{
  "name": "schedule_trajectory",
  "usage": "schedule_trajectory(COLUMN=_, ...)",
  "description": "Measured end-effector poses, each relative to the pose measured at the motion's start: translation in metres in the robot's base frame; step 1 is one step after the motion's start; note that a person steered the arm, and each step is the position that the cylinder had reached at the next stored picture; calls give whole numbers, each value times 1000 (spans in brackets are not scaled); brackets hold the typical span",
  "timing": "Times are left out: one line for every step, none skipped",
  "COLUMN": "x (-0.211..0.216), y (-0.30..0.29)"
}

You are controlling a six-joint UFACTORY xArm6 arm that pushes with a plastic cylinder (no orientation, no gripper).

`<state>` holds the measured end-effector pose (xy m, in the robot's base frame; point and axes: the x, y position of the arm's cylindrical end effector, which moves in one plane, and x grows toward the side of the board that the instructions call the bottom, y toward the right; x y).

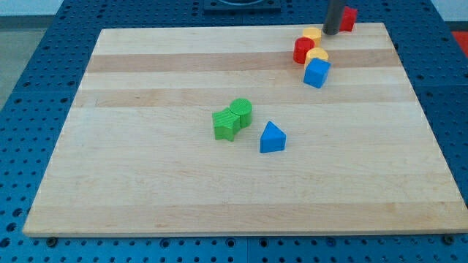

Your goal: Push the yellow hexagon and red circle downwards

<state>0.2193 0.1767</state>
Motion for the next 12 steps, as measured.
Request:
schedule_trajectory(x=0, y=-18)
schedule_trajectory(x=0, y=-38)
schedule_trajectory(x=0, y=-56)
schedule_trajectory(x=12, y=-58)
schedule_trajectory(x=34, y=-58)
schedule_trajectory(x=54, y=-58)
schedule_trajectory(x=75, y=-58)
schedule_trajectory(x=79, y=-58)
schedule_trajectory(x=79, y=-58)
schedule_trajectory(x=66, y=-60)
schedule_trajectory(x=43, y=-69)
schedule_trajectory(x=25, y=-82)
